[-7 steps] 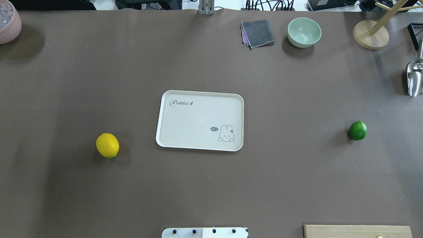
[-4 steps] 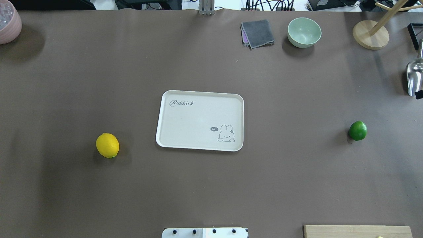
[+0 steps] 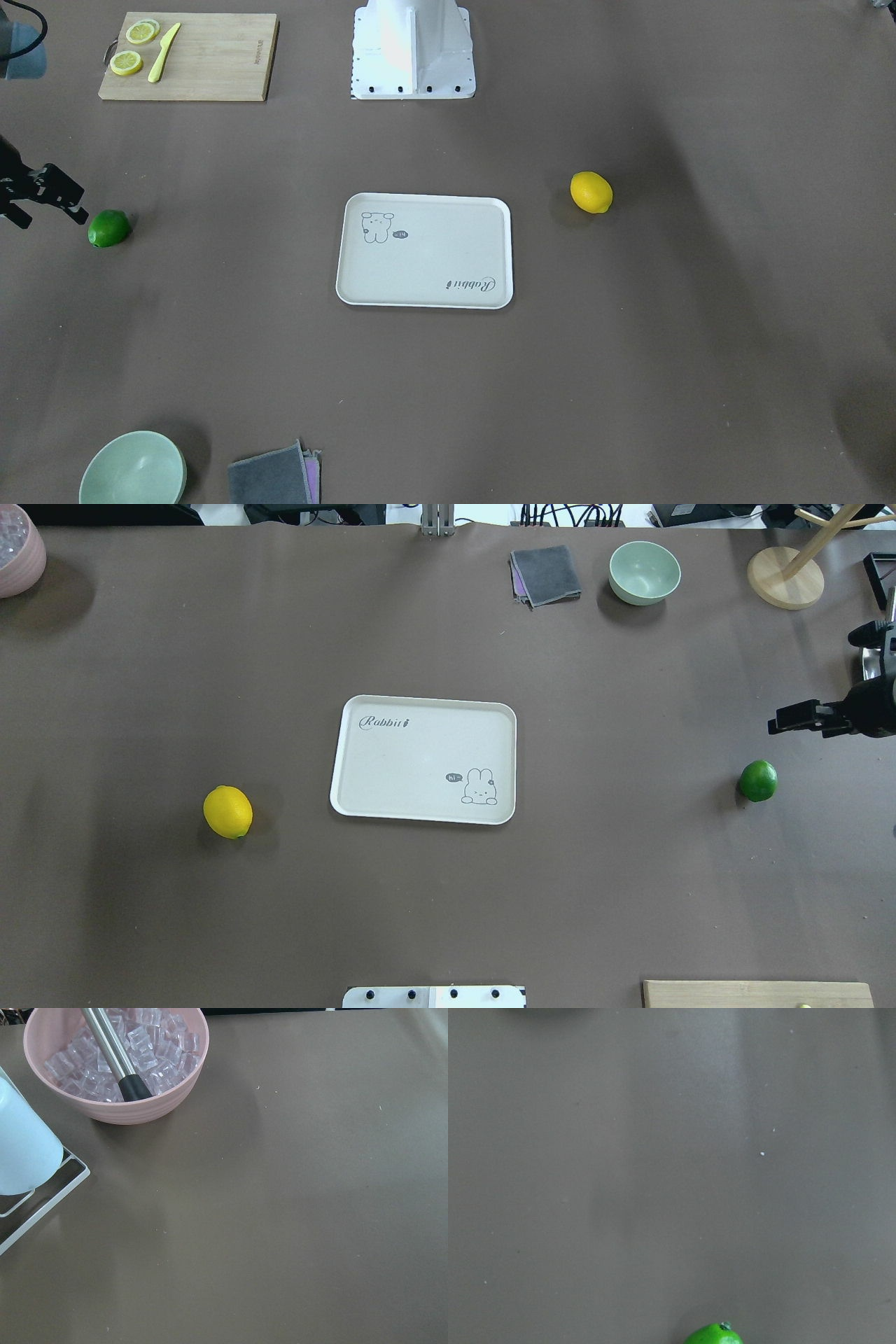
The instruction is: Place all lemons on tray
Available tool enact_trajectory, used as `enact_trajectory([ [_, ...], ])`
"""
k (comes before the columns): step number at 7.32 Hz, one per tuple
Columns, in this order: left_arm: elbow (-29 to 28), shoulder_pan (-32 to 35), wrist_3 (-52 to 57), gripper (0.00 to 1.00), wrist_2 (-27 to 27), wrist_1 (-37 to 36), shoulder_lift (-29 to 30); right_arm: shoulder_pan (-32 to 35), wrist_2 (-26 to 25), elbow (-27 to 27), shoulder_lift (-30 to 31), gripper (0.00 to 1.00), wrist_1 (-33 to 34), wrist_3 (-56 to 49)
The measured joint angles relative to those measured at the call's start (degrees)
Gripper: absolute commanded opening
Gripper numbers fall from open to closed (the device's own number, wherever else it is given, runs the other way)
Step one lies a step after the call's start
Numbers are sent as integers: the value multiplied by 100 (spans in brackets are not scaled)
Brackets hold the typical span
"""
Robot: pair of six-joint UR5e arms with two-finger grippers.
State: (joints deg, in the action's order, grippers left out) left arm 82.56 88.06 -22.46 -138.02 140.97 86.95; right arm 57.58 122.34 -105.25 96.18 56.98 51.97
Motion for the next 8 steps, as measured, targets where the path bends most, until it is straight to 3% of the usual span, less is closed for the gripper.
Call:
enact_trajectory([
  [4, 1, -1, -29, 98, 4, -3, 74, -564, -428, 633, -222, 100, -97, 255],
  [8, -35, 0, -28, 98, -12, -49, 249, -887, -596, 712, -206, 100, -43, 290],
])
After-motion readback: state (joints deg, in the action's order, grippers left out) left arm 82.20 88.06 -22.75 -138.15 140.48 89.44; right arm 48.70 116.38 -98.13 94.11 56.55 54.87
